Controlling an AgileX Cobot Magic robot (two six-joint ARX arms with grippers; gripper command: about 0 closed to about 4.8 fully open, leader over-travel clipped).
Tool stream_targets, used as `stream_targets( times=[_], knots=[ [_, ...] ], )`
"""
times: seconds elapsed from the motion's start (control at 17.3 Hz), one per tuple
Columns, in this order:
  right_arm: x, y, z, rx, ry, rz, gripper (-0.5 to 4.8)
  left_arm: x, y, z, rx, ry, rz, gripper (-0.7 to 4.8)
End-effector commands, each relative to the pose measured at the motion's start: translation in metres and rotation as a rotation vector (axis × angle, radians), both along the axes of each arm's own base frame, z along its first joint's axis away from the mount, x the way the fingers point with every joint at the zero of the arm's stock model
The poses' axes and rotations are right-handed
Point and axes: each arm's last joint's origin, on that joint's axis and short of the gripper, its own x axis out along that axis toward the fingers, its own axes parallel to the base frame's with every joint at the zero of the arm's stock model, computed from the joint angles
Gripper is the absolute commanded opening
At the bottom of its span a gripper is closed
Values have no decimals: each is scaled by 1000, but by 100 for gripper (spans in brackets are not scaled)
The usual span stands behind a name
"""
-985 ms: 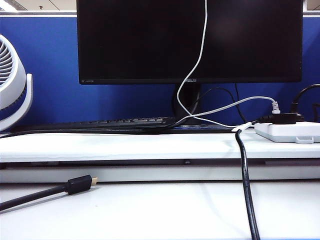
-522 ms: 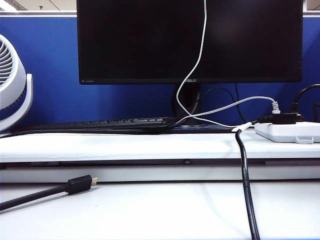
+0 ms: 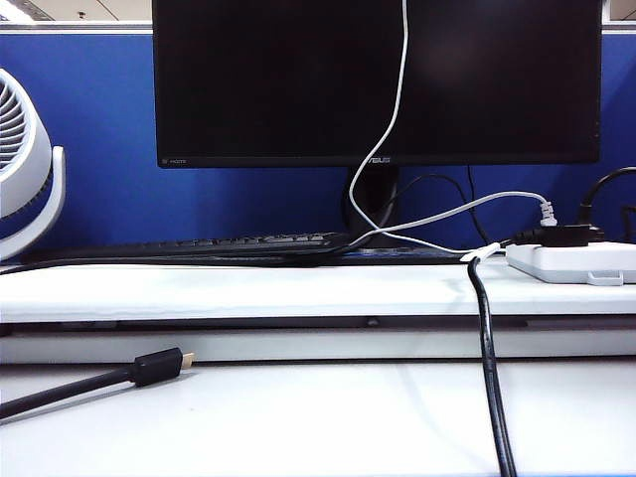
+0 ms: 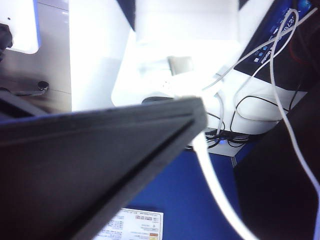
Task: Pick up the Type-C charging cable and the charging base, insert one end of the Type-C charger into the corresponding slot on the base, and finally place the plugged-in charger back on the table.
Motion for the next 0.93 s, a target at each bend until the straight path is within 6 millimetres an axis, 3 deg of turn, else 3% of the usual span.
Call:
stream_targets(
  times=[0.06, 0.29, 0.93],
  knots=[
    [0, 2, -1, -5, 12, 34, -6, -2, -1, 8, -52, -6, -22, -6],
    [1, 4, -2, -11, 10, 23, -6, 0, -1, 10, -70, 44, 58, -6],
    [-2, 6, -6, -47, 29, 29, -6, -1, -2, 7, -63, 116, 79, -6]
  ],
)
